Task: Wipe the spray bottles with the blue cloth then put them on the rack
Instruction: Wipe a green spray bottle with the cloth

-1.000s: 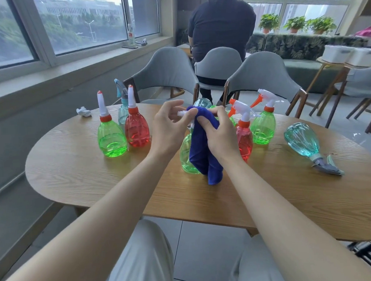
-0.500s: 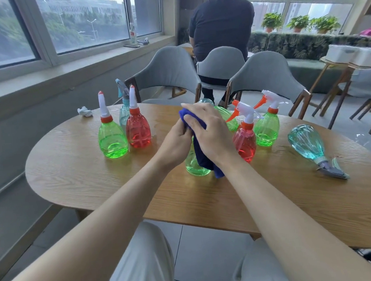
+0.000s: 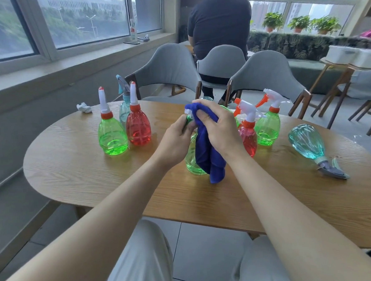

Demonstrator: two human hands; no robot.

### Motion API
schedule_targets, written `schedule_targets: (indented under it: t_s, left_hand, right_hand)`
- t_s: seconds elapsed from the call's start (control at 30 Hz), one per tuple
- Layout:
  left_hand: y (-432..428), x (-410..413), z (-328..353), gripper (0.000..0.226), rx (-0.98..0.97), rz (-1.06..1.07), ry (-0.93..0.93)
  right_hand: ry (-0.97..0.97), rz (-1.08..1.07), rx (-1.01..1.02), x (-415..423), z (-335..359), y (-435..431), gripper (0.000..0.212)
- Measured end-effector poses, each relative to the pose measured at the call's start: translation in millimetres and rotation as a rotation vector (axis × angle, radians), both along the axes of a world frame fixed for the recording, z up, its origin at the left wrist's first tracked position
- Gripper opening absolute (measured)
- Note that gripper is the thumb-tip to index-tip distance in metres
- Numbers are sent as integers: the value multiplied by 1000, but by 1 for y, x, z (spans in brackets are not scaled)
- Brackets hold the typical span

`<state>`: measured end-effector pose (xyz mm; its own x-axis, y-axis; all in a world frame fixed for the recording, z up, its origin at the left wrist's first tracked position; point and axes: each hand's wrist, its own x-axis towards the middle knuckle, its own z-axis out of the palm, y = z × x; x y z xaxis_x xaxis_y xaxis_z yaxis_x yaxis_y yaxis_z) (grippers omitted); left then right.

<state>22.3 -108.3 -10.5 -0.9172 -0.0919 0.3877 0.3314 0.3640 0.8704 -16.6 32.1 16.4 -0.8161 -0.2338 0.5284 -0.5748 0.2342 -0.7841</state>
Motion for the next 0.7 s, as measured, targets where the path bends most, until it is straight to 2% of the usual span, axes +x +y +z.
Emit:
schedule_targets:
  t_s: [0.1,0.23,0.3,0.43,0.63,0.7]
  left_hand:
    - [1,2,2,26,-1,-3,-6]
    - [2,5,5,28,4,10,-30]
    - [2,5,5,25,13,-6,-25]
    - [1,3,7,25,8,-12,-42]
    - [2,3,4,29,-5,35,-45]
    - [3,2,4,28,3,51,-44]
  right_hand:
    - [-3,-13,3,4,-1,1,29]
    - [54,-15,159,6,0,1,35]
    - [58,-26,158,4,1,2,32]
    - [-8,-65,8,2,0,1,26]
    - [-169,-271,-327,9,-18,-2,19]
    - [-246,-326,-415,14,-28,0,25]
